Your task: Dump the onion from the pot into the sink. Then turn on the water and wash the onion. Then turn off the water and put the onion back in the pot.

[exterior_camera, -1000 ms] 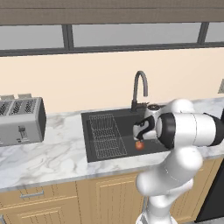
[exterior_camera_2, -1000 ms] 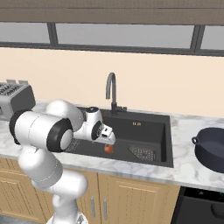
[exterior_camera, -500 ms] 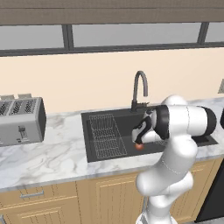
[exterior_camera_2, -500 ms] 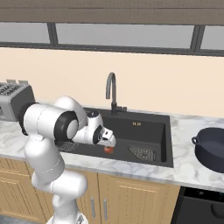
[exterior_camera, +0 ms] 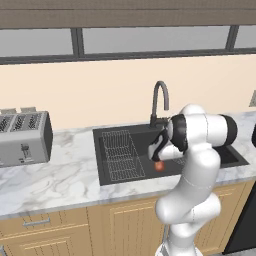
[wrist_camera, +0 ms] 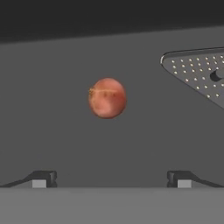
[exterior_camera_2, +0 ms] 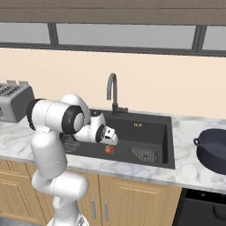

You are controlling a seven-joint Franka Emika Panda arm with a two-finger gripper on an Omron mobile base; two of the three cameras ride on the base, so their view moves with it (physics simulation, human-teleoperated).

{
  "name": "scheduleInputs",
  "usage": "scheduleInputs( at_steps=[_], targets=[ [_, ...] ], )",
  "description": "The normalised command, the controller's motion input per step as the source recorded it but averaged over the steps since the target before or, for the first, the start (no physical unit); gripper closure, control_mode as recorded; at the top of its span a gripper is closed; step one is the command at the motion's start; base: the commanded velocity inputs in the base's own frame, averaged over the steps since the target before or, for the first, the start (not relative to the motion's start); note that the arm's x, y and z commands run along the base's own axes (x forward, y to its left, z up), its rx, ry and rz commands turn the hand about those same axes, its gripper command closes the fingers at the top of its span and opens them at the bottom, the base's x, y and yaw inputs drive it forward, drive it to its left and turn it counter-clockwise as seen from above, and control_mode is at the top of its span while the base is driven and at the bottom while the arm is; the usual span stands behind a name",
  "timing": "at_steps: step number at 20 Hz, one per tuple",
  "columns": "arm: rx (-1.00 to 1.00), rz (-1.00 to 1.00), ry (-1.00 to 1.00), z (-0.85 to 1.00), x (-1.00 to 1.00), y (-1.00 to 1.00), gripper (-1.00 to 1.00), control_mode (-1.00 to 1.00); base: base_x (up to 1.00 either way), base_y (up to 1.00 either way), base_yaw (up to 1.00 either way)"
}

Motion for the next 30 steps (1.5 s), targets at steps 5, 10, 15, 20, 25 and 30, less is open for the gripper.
scheduleInputs(
  at_steps=[5,10,15,20,25,30],
  targets=[
    [0.0,0.0,0.0,-0.1,0.23,0.0,-1.0,-1.0,0.0,0.0,0.0],
    [0.0,0.0,-0.08,-0.24,0.13,0.0,-1.0,-1.0,0.0,0.0,0.0],
    [0.0,0.0,-0.12,-0.23,0.09,0.0,-1.0,-1.0,0.0,0.0,0.0],
    [0.0,0.0,-0.1,-0.17,0.11,0.0,-1.0,-1.0,0.0,0.0,0.0],
    [0.0,0.0,-0.02,-0.03,0.17,0.0,-1.0,-1.0,0.0,0.0,0.0],
    [0.0,0.0,0.1,-0.02,0.0,0.0,-1.0,-1.0,0.0,0.0,0.0]
  ],
)
